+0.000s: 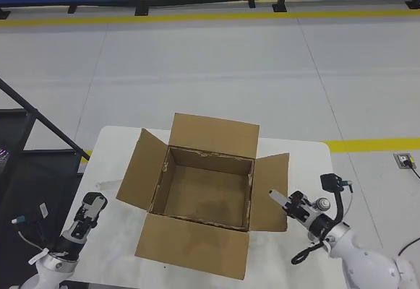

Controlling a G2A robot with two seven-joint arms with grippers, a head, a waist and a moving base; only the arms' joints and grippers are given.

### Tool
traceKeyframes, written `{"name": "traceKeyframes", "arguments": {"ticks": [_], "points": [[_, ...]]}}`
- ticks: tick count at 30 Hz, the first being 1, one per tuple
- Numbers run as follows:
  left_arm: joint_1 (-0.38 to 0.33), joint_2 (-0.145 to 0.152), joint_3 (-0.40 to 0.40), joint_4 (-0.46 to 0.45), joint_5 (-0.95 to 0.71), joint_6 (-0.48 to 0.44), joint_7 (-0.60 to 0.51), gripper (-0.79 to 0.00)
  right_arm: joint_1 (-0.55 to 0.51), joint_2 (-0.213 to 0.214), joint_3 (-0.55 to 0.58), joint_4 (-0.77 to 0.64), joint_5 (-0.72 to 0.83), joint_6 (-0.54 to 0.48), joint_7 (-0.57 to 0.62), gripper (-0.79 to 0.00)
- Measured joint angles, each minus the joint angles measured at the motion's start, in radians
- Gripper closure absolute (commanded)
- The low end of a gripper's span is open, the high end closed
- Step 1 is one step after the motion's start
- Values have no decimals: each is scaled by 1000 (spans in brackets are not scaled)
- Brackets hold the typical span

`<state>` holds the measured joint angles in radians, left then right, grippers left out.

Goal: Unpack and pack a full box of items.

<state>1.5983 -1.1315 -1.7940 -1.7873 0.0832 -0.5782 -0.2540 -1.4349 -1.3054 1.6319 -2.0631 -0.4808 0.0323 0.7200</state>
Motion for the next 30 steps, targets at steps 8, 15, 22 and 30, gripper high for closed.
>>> {"name": "traceKeyframes", "arguments": {"ticks": [8,15,22,30], "points": [[0,0,0,0,0,0,0,-785,-289,12,175,-117,-100,-51,-98,-785],[0,0,0,0,0,0,0,-785,-321,23,201,-18,-233,-17,-66,-785],[0,0,0,0,0,0,0,-785,-193,27,91,168,-415,74,-74,-785],[0,0,0,0,0,0,0,-785,-105,28,30,282,-492,131,-56,-646]]}}
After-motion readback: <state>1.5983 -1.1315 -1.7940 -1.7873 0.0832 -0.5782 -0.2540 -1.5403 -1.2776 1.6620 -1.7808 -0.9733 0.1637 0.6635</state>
